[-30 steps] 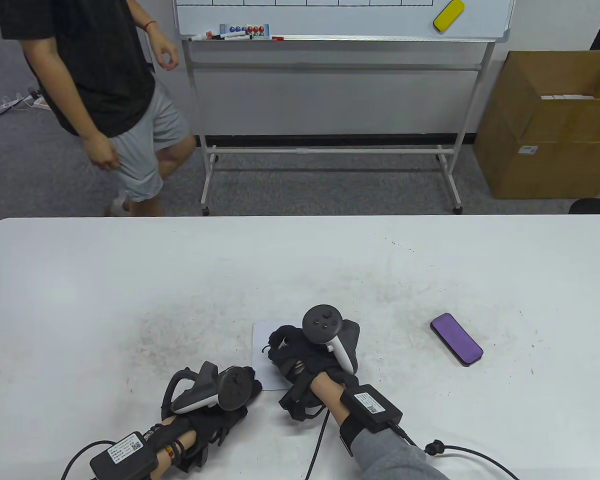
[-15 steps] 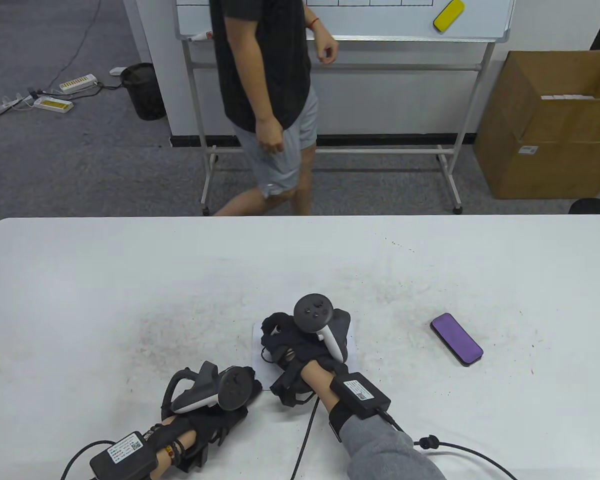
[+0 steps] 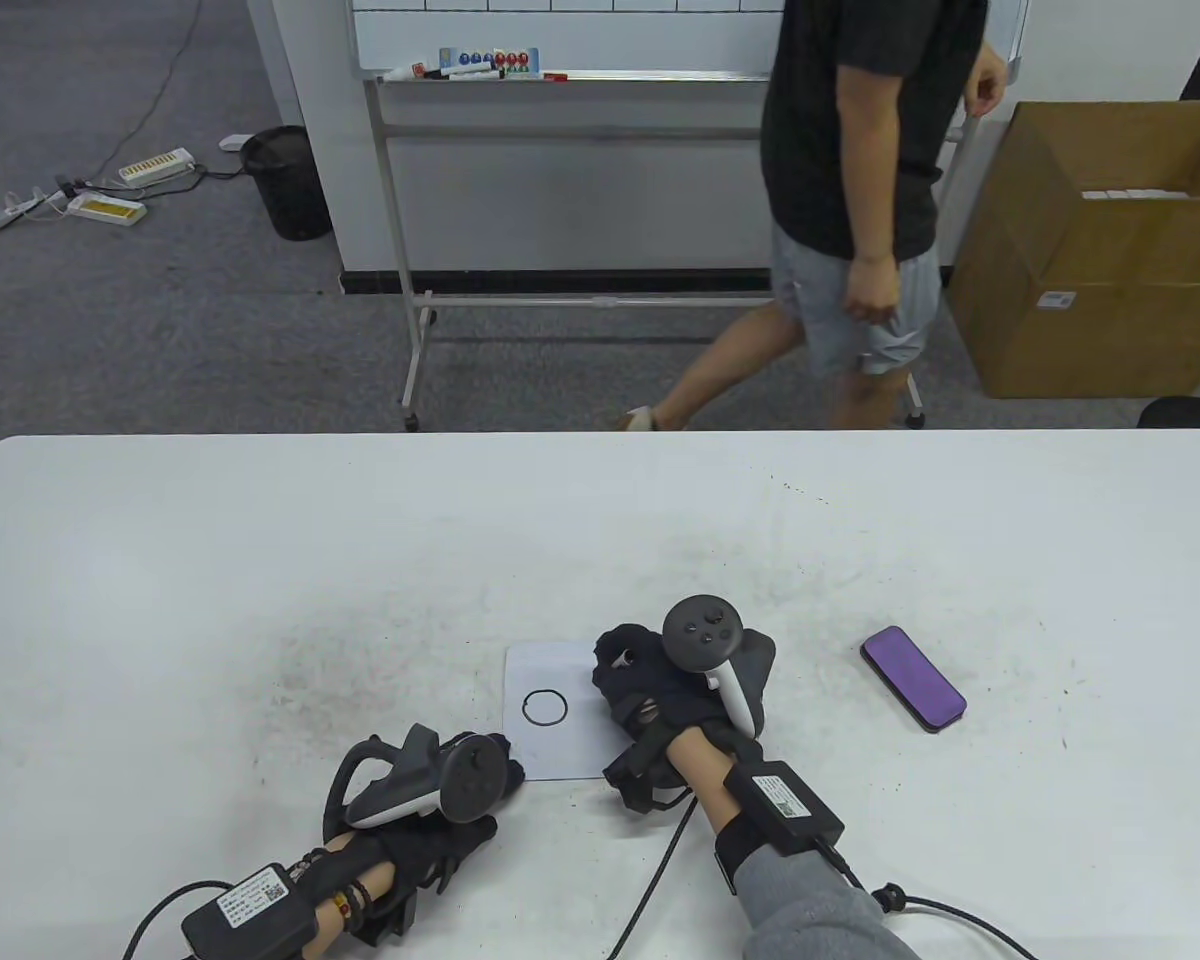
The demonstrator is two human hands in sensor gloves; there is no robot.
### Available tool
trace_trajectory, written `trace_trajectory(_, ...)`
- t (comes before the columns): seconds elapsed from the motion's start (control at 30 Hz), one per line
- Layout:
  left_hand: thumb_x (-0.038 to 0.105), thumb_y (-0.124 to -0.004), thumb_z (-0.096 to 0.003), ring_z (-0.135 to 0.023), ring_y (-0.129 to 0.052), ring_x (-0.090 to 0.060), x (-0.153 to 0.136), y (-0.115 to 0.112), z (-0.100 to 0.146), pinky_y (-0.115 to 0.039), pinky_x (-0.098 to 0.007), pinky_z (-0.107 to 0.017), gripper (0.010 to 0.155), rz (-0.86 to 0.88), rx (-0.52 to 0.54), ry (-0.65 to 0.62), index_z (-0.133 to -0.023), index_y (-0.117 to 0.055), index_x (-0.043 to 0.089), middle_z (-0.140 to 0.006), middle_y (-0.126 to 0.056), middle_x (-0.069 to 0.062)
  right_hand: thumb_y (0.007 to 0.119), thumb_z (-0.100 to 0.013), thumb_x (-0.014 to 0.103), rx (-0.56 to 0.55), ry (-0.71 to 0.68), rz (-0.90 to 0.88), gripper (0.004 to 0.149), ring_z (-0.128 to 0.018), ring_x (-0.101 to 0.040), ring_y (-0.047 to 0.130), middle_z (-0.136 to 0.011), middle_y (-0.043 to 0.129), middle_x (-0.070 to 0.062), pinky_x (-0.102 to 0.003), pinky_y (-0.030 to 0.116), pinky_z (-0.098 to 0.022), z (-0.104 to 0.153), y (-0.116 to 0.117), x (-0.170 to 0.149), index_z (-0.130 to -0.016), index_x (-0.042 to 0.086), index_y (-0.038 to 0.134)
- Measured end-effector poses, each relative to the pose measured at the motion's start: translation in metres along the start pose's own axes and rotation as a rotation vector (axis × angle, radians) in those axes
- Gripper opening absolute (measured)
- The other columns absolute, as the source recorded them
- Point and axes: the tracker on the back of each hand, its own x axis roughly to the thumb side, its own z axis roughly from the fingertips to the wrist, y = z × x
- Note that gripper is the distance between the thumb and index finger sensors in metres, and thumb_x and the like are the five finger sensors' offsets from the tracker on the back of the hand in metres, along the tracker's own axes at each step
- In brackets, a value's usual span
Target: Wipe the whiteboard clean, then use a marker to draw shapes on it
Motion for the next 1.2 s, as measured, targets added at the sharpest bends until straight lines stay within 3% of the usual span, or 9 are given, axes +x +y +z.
trace_trajectory(0.53, 0.044, -0.074, -0.0405, -0.112, -0.055, -0.022, 0.001, -0.001, 0.0, -0.056, -0.056, -0.078, 0.062, -0.003, -0.003, -0.001, -0.101, -0.06, 0.035, -0.118, -0.05, 0.006, 0.096, -0.034, 0.035, 0.093, -0.057, 0.01, 0.043, -0.057, -0.029, 0.112, -0.08, 0.096, -0.01, -0.034, 0.098, -0.04, 0.025, 0.015, 0.01, -0.076, 0.025, 0.091)
trace_trajectory(1.0, 0.044, -0.074, -0.0403, -0.112, -0.055, -0.022, 0.001, -0.001, 0.0, -0.056, -0.056, -0.078, 0.062, -0.003, -0.002, -0.003, -0.1, -0.06, 0.035, -0.118, -0.05, 0.006, 0.096, -0.034, 0.034, 0.043, 0.021, -0.002, 0.044, -0.056, -0.03, 0.112, -0.08, 0.096, -0.011, -0.035, 0.098, -0.04, 0.026, -0.015, -0.016, -0.076, 0.024, 0.092)
trace_trajectory(1.2, 0.044, -0.074, -0.0405, -0.112, -0.055, -0.022, 0.0, -0.001, 0.0, -0.057, -0.055, -0.078, 0.062, 0.003, -0.007, -0.002, -0.101, -0.06, 0.035, -0.118, -0.049, 0.006, 0.096, -0.034, 0.034, 0.042, 0.021, -0.013, 0.043, -0.056, -0.03, 0.112, -0.079, 0.096, -0.011, -0.035, 0.098, -0.04, 0.023, -0.015, -0.015, -0.076, 0.024, 0.092)
